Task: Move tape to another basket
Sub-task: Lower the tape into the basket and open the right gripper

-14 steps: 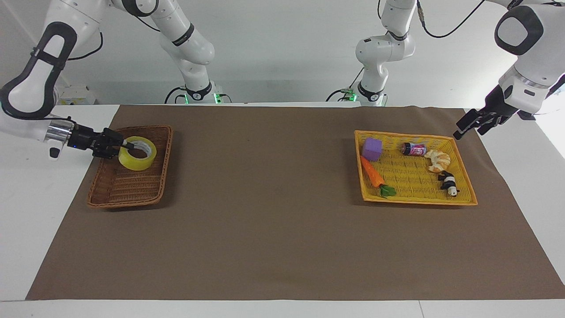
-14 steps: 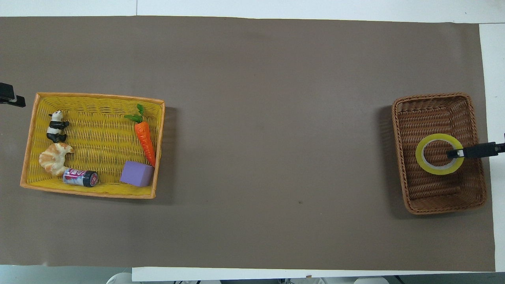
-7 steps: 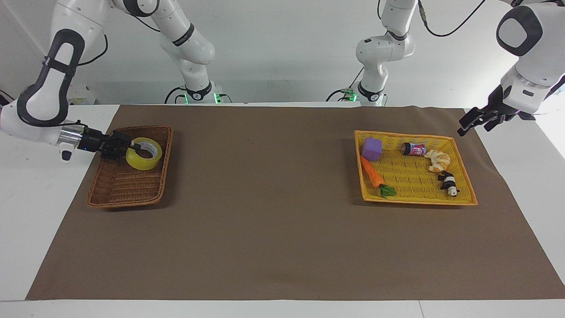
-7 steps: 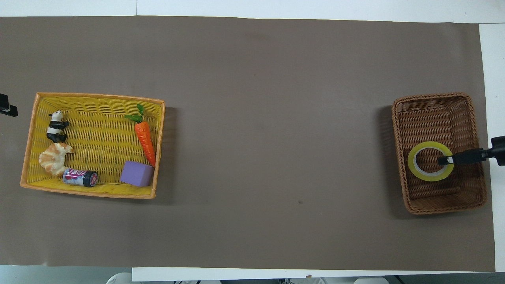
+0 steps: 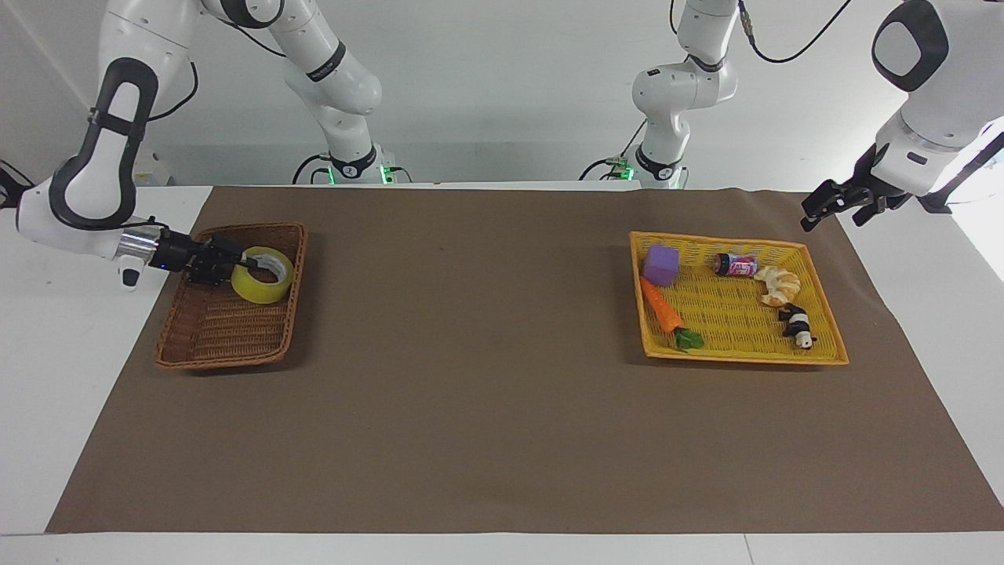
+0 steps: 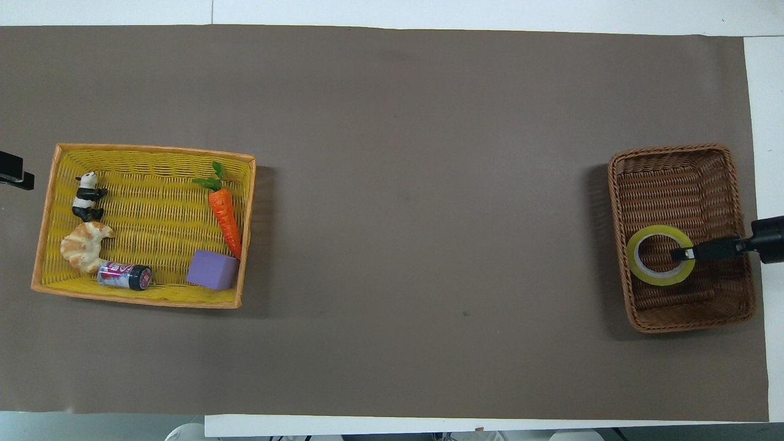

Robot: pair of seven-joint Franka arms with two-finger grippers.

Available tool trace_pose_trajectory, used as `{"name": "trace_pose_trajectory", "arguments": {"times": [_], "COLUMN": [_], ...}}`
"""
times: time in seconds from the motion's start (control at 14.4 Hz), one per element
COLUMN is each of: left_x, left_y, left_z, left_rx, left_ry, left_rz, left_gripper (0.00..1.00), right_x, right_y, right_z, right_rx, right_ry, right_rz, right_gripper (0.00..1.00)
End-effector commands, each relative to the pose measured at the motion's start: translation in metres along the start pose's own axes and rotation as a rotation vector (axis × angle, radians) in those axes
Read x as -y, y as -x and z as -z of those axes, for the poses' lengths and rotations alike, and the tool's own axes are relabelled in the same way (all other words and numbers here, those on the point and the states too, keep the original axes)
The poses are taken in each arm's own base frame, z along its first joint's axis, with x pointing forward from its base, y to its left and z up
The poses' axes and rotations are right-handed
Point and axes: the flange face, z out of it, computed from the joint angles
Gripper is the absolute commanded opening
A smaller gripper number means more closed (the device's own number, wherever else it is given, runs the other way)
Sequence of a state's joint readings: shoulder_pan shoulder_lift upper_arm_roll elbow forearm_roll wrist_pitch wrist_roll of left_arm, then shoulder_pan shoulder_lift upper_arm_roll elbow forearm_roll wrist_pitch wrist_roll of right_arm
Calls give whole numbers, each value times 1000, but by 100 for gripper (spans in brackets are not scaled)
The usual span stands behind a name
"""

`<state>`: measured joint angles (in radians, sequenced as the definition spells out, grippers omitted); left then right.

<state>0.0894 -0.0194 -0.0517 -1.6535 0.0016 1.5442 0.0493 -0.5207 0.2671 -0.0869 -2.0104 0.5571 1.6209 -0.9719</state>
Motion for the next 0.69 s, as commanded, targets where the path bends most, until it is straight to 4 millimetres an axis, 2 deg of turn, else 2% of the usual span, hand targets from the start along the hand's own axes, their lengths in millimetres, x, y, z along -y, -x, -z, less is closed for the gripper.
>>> {"name": "trace_pose_trajectory", "arguments": {"times": [0.0,0.14,0.21,0.35,0.49,0.62], "left_x": [0,-15,-10,-6,-7,-10], "left_y": [1,2,1,1,1,1], "left_z": [7,3,2,-2,-4,-3], "left_rx": [3,2,-1,-4,2,0], "left_ry": [-15,-20,-21,-20,-20,-21], "left_rz": [-35,-81,-72,-65,-65,-71], "left_gripper": [99,99,99,100,99,99], "right_x": [4,10,17,34,65,100], "right_y": [4,-2,-10,-21,-27,-36], "right_z": [6,13,14,36,61,76], "right_rx": [-13,-17,-2,19,9,21], "right_ry": [39,58,76,158,286,392], "right_rz": [23,37,57,93,113,129], "right_gripper": [100,100,100,100,100,100]}}
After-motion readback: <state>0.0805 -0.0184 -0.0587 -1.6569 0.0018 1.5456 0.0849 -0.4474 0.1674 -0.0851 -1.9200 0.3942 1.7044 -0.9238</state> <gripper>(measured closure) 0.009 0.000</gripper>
